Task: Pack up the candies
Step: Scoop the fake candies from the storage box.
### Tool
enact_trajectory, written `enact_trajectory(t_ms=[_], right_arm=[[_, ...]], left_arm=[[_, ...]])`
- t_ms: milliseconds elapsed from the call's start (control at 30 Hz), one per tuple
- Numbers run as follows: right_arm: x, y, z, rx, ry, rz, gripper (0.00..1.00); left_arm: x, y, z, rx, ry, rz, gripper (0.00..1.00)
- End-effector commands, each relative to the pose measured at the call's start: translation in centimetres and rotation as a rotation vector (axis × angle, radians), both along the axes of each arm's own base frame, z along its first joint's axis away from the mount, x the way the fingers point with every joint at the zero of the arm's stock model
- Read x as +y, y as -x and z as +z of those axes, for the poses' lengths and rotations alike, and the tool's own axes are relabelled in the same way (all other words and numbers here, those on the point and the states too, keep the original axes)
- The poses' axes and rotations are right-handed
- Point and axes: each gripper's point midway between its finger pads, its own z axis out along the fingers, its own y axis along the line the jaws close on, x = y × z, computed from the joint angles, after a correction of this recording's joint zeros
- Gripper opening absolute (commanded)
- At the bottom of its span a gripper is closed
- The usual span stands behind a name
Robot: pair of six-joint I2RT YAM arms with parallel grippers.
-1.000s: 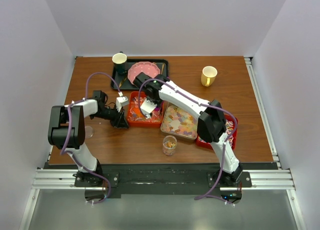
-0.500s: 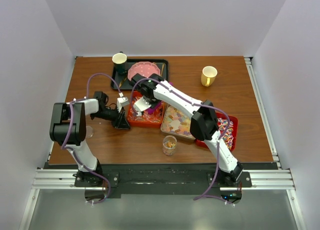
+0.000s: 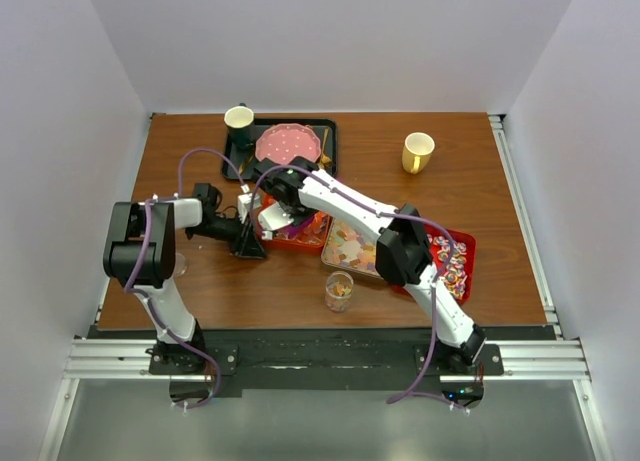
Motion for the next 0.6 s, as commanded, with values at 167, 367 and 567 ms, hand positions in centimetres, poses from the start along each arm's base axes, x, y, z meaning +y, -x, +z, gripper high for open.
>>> enact_trajectory(t_ms=[167,367,567], right_arm=[[1.3,3.3,-2.7,0.086,0.016,-0.083,0.00],[1.3,5.3,-5.0,0.146,-0.046,-0.271,0.00],[3.6,7.4,-6.2,0.262,-0.204,-0.359,0.00]], left_arm=[[-1.9,-0.9,0.4,-0.045,0.074,-0.030,0.21],[-1.9,-0.9,0.1,-0.038,0.075,-0.034,0.20],[-2.1,-0.7,0.0,-0.025,0.094,-0.047,0.20]])
